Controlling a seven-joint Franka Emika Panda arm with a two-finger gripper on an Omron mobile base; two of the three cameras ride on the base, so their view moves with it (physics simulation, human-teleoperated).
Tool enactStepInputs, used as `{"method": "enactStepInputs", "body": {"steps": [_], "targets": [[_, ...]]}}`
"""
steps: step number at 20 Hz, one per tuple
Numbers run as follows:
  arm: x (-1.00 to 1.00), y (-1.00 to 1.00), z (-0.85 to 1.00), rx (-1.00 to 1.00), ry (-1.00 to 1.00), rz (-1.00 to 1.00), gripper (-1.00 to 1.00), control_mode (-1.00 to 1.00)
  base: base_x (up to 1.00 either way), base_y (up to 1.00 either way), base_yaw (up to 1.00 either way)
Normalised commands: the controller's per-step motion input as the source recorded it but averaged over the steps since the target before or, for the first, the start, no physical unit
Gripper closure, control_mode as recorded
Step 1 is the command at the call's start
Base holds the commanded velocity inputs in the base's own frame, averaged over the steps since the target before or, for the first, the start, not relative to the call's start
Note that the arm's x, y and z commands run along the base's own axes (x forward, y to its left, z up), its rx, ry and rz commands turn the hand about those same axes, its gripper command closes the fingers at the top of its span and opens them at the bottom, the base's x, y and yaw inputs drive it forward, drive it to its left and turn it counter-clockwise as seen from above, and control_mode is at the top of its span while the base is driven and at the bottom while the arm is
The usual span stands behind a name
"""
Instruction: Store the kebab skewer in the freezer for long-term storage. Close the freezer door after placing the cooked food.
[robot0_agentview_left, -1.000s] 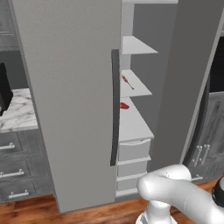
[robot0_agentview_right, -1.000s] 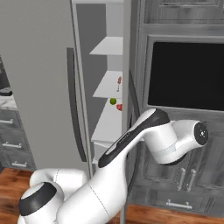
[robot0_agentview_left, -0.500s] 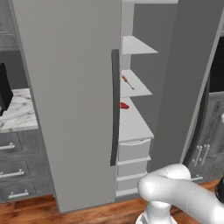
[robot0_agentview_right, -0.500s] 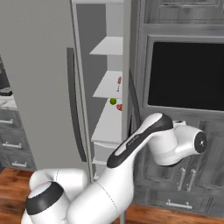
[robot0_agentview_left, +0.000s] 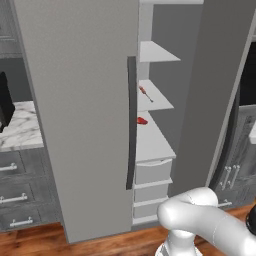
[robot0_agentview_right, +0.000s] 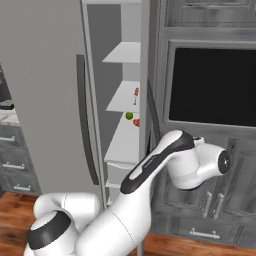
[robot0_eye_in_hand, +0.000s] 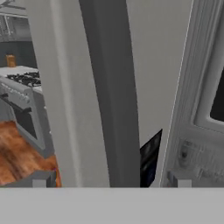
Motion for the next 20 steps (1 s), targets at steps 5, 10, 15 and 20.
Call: {"method": "enactStepInputs", "body": {"steps": [5, 10, 15, 20], "targets": [[0.00, 0.13, 0.00, 0.00, 0.02, 0.14, -1.00, -1.00, 0.00, 0.00, 0.00], [0.00, 0.03, 0.00, 0.00, 0.00, 0.13, -1.00, -1.00, 0.00, 0.00, 0.00], [0.06, 0.00, 0.00, 0.00, 0.00, 0.10, -1.00, -1.00, 0.00, 0.00, 0.00], [0.11, 0.07, -0.03, 0.00, 0.00, 0.08, -1.00, -1.00, 0.00, 0.00, 0.00]]}}
